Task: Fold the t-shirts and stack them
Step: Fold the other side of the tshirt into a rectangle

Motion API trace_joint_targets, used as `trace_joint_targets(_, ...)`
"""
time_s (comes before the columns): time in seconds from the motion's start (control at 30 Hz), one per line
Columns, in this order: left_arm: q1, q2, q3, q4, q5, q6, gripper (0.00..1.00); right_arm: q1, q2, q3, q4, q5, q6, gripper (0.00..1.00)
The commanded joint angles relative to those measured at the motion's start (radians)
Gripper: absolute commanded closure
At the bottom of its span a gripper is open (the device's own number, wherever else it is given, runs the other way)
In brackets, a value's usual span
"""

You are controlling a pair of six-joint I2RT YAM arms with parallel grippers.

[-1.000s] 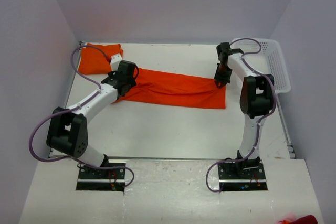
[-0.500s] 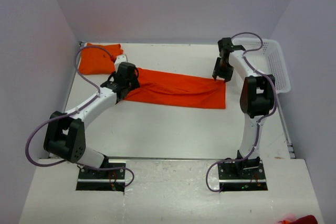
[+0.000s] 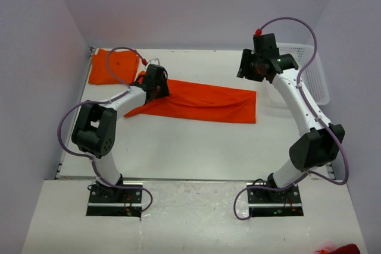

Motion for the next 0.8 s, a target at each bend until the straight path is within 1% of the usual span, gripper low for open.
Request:
trace_joint_targets(0.0, -0.005, 0.020, 0.065, 0.048, 0.016, 0.017, 0.53, -0.013, -0.035, -0.048, 0.027, -0.040, -0.018, 0.51)
trace_joint_targets(0.43, 0.001, 0.072, 0.115, -0.010, -0.042, 0.048, 0.53, -0.013, -0.062, -0.056, 0.027, -0.063, -0.011, 0.51)
trace_joint_targets(0.47, 0.003, 0.076, 0.113, -0.027, -0.068, 0.045, 0.53, -0.013, -0.064, -0.059, 0.027, -0.063, -0.011, 0.51)
trace_joint_targets(0.77, 0.015, 0.125, 0.092, 0.004, -0.093, 0.056, 0.57, -0.015, -0.084, -0.083, 0.028, -0.088, -0.010, 0.51)
